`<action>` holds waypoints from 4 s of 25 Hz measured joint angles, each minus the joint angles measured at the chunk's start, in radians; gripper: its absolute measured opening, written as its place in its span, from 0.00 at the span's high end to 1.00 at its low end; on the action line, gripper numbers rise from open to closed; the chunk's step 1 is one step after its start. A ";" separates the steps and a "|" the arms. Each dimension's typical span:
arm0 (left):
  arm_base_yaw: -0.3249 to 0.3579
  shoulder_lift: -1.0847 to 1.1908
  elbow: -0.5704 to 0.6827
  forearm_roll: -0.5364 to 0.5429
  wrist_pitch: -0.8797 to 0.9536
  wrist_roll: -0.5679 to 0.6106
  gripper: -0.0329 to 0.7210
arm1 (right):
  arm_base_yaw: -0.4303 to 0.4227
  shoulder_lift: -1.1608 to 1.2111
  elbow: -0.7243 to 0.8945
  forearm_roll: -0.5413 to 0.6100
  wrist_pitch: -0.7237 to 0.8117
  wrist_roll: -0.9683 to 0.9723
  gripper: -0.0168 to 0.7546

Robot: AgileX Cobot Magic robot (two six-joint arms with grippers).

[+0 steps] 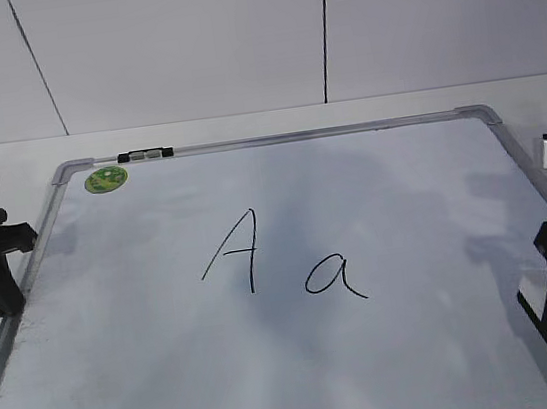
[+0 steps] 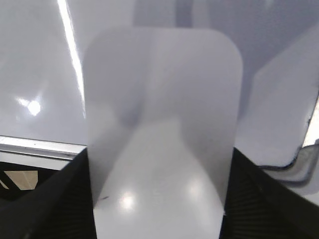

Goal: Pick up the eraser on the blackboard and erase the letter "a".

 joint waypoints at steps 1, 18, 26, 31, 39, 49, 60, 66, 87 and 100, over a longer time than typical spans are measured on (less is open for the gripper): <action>0.000 0.000 0.000 0.001 0.000 0.000 0.93 | 0.005 0.006 -0.007 -0.002 0.002 0.000 0.25; 0.000 0.001 -0.001 -0.003 0.002 0.002 0.93 | 0.284 0.296 -0.538 -0.244 0.019 0.132 0.25; 0.000 0.001 -0.001 -0.003 0.002 0.002 0.93 | 0.387 0.480 -0.645 -0.248 0.023 0.132 0.25; 0.000 0.001 -0.001 -0.005 0.002 0.003 0.93 | 0.405 0.542 -0.703 -0.246 0.023 0.132 0.25; 0.000 0.001 -0.002 -0.005 0.003 0.003 0.93 | 0.407 0.594 -0.745 -0.237 0.025 0.126 0.25; 0.000 0.002 -0.002 -0.005 0.003 0.003 0.93 | 0.407 0.599 -0.749 -0.237 0.027 0.126 0.25; 0.000 0.002 -0.002 -0.005 0.003 0.003 0.93 | 0.464 0.600 -0.749 -0.239 0.025 0.126 0.25; 0.000 0.002 -0.002 -0.005 0.003 0.003 0.93 | 0.524 0.600 -0.749 -0.239 0.025 0.126 0.25; 0.000 0.002 -0.002 -0.005 0.003 0.004 0.93 | 0.516 0.601 -0.751 -0.339 0.023 0.200 0.25; 0.000 0.002 -0.002 -0.005 0.003 0.004 0.93 | 0.403 0.601 -0.754 -0.333 0.023 0.202 0.25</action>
